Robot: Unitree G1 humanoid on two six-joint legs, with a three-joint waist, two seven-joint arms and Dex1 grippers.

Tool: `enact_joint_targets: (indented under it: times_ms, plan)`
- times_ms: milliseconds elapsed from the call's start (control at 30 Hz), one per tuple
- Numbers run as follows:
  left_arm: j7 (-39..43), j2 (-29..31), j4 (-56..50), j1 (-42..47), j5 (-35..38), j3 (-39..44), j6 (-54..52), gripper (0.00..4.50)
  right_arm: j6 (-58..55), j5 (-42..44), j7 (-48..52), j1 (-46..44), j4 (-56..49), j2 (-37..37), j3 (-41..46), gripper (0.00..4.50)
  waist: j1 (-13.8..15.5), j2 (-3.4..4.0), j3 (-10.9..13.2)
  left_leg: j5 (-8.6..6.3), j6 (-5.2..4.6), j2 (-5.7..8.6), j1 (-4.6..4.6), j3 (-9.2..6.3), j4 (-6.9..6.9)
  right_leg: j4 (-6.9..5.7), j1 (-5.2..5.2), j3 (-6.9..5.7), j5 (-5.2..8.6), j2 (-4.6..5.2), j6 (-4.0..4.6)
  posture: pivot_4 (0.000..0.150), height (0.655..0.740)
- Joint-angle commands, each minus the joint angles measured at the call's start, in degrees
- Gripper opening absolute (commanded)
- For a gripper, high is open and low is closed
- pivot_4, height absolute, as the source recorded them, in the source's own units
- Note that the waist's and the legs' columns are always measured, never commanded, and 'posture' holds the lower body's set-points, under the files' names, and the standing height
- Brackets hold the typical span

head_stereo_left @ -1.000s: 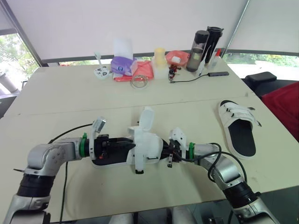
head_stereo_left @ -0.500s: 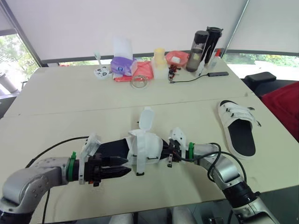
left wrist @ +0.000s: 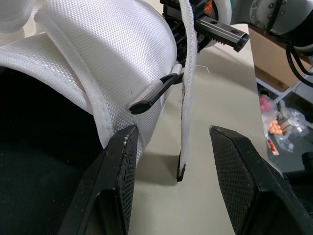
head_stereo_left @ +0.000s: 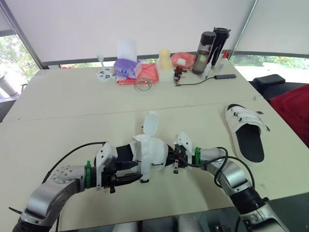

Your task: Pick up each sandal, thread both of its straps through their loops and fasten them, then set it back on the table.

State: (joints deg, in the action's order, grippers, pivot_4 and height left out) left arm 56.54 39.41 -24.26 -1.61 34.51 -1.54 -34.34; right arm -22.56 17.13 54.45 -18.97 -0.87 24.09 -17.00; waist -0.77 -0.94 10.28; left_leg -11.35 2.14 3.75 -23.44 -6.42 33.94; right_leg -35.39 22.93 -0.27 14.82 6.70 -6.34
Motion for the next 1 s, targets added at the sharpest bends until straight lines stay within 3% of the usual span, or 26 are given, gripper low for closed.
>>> enact_joint_targets:
  times_ms: [33, 633, 733, 833, 1000]
  plan:
    - [2.27, 1.01, 0.07, -0.72, 0.43, -1.61, -0.31, 2.38, -2.38, -2.89, -1.28, 1.66, 3.1, 1.15, -1.26, 0.0, 0.01, 0.03, -0.04, 0.0, 0.0, 0.0, 0.0, 0.0, 0.0, 0.01, -0.01, 0.0, 0.0, 0.0, 0.0, 0.15, 0.74]
    - [0.81, -5.4, 5.31, 6.0, -2.63, -6.77, 0.93, 2.38, -2.64, -2.98, -2.25, 2.63, 2.36, 0.91, -1.1, 0.0, 0.15, 0.08, -0.09, 0.01, -0.02, 0.01, 0.0, -0.01, 0.01, -0.01, -0.19, -0.08, 0.0, -0.06, -0.02, 0.15, 0.74]
    - [0.49, -6.31, 4.78, 6.25, -1.18, -6.03, -0.22, 1.54, -2.73, -2.97, -2.43, 2.68, 2.31, 0.89, -1.08, 0.0, 0.13, 0.08, -0.09, 0.01, -0.02, 0.0, 0.02, -0.01, 0.02, -0.01, -0.23, -0.08, 0.0, -0.06, -0.03, 0.15, 0.74]
    - [-0.67, -6.84, 4.0, 6.65, -0.07, -5.25, -1.52, 0.09, -2.81, -3.0, -2.41, 2.78, 2.25, 0.9, -1.15, 0.0, 0.11, 0.07, -0.1, 0.01, -0.02, 0.0, 0.02, -0.02, 0.02, -0.01, -0.25, -0.07, 0.0, -0.05, -0.03, 0.15, 0.74]
    - [-0.98, -5.9, 2.24, 6.4, 2.76, -4.12, -5.03, 0.03, -2.58, -3.22, -2.53, 2.88, 2.5, 0.74, -1.4, 0.0, 0.06, 0.07, -0.09, 0.06, -0.11, 0.0, 0.02, -0.02, 0.0, -0.01, -0.23, -0.09, 0.0, -0.1, -0.02, 0.15, 0.74]
